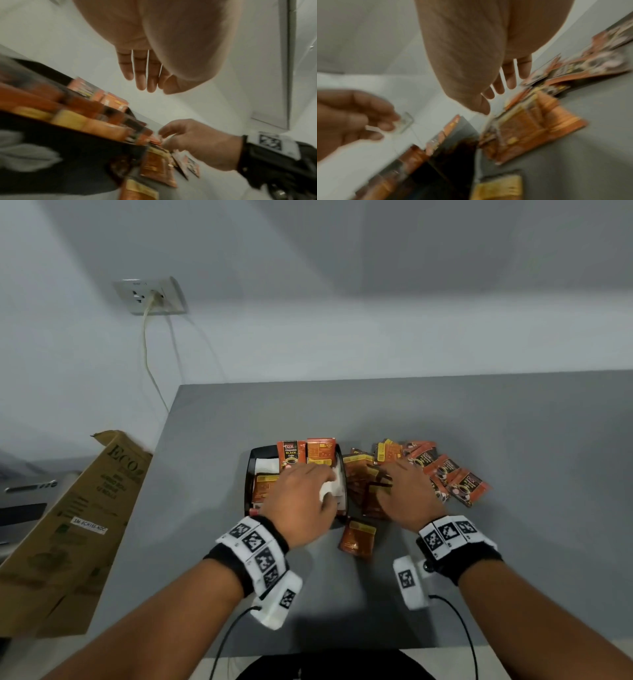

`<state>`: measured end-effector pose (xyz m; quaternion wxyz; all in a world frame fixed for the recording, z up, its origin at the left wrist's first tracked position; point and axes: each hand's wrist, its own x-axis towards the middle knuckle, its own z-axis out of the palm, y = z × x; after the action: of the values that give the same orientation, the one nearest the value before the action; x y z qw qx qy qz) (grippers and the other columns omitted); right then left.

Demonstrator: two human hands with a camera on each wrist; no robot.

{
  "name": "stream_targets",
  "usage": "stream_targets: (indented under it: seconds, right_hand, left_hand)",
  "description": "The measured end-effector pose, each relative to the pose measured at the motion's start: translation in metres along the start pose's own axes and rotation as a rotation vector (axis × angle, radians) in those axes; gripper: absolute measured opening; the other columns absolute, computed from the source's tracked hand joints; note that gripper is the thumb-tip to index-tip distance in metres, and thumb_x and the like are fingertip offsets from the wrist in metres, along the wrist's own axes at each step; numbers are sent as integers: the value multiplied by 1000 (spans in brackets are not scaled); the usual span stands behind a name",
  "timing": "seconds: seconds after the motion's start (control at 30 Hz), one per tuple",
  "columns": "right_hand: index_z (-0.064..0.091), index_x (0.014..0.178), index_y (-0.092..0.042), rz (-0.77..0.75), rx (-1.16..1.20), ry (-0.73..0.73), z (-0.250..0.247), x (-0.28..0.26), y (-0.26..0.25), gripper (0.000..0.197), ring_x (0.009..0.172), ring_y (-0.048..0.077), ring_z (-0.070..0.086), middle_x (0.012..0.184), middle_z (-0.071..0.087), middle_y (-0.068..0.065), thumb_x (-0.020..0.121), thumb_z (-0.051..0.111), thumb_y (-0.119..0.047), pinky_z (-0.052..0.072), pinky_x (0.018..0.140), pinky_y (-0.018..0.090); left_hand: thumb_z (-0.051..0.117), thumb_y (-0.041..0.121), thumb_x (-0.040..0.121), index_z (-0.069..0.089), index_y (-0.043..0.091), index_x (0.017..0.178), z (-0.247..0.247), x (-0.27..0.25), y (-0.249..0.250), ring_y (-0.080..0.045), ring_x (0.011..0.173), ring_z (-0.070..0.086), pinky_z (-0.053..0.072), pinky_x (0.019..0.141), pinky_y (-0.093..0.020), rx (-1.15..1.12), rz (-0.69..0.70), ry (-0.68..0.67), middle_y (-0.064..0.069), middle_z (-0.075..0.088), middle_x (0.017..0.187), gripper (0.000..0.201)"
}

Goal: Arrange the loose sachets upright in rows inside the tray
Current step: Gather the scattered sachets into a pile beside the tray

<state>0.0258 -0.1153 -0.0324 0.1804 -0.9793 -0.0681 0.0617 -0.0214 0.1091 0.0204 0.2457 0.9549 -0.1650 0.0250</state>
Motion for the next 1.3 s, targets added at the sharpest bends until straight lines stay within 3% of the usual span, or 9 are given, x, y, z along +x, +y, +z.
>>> stream_targets:
  seconds: [0.1,0.2,0.37,0.53,0.73,0.83,1.0,1.1,1.3]
  right_hand:
    - [48,141,-22,-12,-163,-145,16,-3,22,65,126,27,45,137,52,3,84,72,-41,38,110,45]
    - [52,137,-21,-30,-133,-84,26,-3,29,51,122,27,44,134,52,5,89,67,-29,39,106,41]
    - [58,120,-16,16,187,-16,18,-13,42,34,108,25,58,117,65,4,88,69,-16,46,93,35]
    - [67,96,-24,169,412,65,-6,-14,79,20,83,13,62,87,67,-10,82,64,-9,37,63,15]
    - [66,100,-26,205,335,71,-18,2,110,14,88,13,68,97,72,-8,87,62,-26,54,77,30]
    - [65,94,-21,214,333,65,-11,2,105,11,88,17,65,94,68,-4,89,57,-26,48,76,29]
    - [49,131,-8,371,181,-55,6,-3,103,59,124,35,49,135,46,15,82,77,-28,42,104,43]
    - [47,130,-10,327,93,13,13,-4,105,54,123,36,48,134,49,16,87,73,-29,40,103,43]
    - [48,125,-15,247,116,4,-5,-16,100,55,121,33,49,129,57,7,87,67,-50,40,100,45]
  left_hand:
    - [53,19,91,59,19,103,21,21,43,-15,92,57,51,81,-29,-32,-26,-254,2,59,101,14]
    - [62,12,86,58,15,91,55,31,71,-25,89,61,55,79,-38,129,56,-522,-6,60,95,6]
    - [64,10,84,54,5,125,96,25,75,-37,117,49,47,100,-48,429,128,-672,-18,52,125,43]
    - [65,4,81,43,7,136,107,22,71,-38,127,44,38,106,-53,480,129,-613,-19,48,135,59]
    - [50,6,91,47,10,123,111,36,85,-32,112,54,34,101,-49,431,187,-542,-12,61,118,33]
    - [58,17,88,48,15,121,110,55,94,-28,111,53,37,99,-46,347,154,-519,-7,57,116,35]
    - [77,19,78,41,11,133,111,91,101,-33,114,52,44,96,-45,354,37,-479,-11,45,129,67]
    - [83,13,70,40,7,138,122,101,95,-34,122,49,45,101,-44,440,-26,-498,-14,38,137,81]
    - [61,8,87,35,10,144,126,104,86,-33,134,36,35,112,-45,479,-38,-452,-13,42,145,63]
